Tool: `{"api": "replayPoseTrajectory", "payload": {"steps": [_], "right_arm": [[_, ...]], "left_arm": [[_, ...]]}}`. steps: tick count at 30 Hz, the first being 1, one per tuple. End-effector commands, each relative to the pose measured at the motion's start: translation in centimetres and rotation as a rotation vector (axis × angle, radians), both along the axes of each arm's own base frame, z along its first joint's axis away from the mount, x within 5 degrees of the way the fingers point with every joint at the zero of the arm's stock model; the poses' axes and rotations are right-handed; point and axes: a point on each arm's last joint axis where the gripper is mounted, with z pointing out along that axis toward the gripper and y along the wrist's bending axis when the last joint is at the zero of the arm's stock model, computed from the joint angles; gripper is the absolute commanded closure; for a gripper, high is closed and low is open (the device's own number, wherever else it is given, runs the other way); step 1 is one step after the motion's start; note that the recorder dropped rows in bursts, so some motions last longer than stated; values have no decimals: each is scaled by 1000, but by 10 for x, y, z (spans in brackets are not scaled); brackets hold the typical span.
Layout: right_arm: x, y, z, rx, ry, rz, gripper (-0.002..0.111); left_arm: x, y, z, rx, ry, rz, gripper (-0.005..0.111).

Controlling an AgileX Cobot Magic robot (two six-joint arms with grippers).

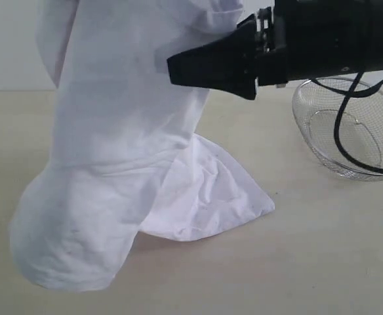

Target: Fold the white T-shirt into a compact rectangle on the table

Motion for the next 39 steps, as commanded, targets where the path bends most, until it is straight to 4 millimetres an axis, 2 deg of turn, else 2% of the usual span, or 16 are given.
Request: {"api": "replayPoseTrajectory", "payload": {"steps": [1,2,3,4,7,11,16,21,26,39], "right_arm": [[1,6,-2,-19,-7,-9,76],[1,6,-3,-21,-7,-14,84],[3,5,-3,-29,-8,-36,103],[4,4,-4,-33,-7,-42,109],[6,3,-5,-43,10,-72,103],[9,0,-9,-88,27,-114,103],[20,-26,-4,-102,96,-207,103],[26,-45,15,-57,97,-231,104],[26,-55,40,-76,53,-252,109],[10,-59,109,-134,-78,-334,109]], "left_arm": [[-2,1,4,-19,1,2,102],[-2,1,4,-17,0,2,102],[-1,2,3,-2,-7,5,102],[-1,2,3,0,-8,6,102],[-1,2,3,2,-7,5,102],[-2,3,3,34,-17,16,102],[1,21,3,62,-6,85,102],[4,29,1,79,17,105,102],[3,30,1,112,-5,98,102],[-18,41,16,155,-96,122,102]]}}
